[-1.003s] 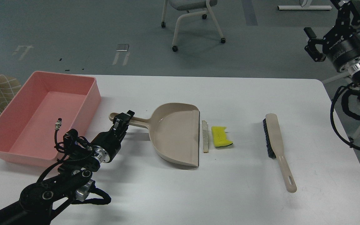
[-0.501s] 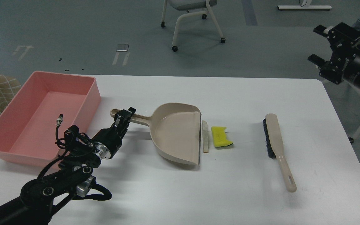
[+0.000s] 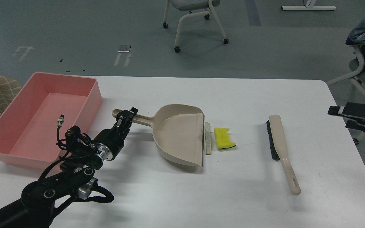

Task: Sweep and dump garbage into bin
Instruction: 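Reach the right gripper down and grasp the wooden brush handle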

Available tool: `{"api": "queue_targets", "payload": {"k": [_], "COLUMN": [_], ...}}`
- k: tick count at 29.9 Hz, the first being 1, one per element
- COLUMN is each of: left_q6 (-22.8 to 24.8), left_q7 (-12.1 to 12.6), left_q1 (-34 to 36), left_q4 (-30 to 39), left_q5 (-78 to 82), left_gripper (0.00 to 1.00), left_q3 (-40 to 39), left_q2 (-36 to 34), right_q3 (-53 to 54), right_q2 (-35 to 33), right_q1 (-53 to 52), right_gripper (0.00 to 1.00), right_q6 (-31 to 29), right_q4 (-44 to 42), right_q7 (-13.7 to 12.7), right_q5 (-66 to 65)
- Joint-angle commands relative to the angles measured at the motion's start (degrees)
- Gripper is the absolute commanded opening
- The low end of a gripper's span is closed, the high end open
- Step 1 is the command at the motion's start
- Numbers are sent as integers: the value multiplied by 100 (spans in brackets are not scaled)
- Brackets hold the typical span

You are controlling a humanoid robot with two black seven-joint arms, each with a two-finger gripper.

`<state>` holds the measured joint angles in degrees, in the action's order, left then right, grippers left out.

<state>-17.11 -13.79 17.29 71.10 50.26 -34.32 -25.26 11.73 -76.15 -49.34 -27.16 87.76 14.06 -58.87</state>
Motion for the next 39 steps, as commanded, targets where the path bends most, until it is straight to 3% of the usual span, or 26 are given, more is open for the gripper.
{"api": "queue_targets", "payload": {"k": [1,7,12,14,16,39], "left_q6": [-2,-2,6,-2,-2,6], "left_q7": [-9,-18,-18,-18,-18,-18], "left_q1": [63,72,72,90,90,72], "left_q4": [9,26,26,26,26,70], "left_q5": [-7,28,37,37,37,89], "left_gripper": [0,0,0,0,0,0], "left_q3": [-22,4,4,4,4,13], "left_q2": [-5,4,56,74,83,83], "right_q3": [-13,-30,-39,-39,-39,-57], "right_q2": [-6,65,363,486,583,1181], "right_q1": [231,311,407,460,521,653], "right_gripper": [100,98,87,75,71,72], "right_q6": [1,1,1,-8,-8,-84], "right_q4": [136,312,391,391,382,373], "right_q7": [-122,-474,-535,-614,-632,-738], "right_q5": [-440,-626,-617,-617,-608,-573]}}
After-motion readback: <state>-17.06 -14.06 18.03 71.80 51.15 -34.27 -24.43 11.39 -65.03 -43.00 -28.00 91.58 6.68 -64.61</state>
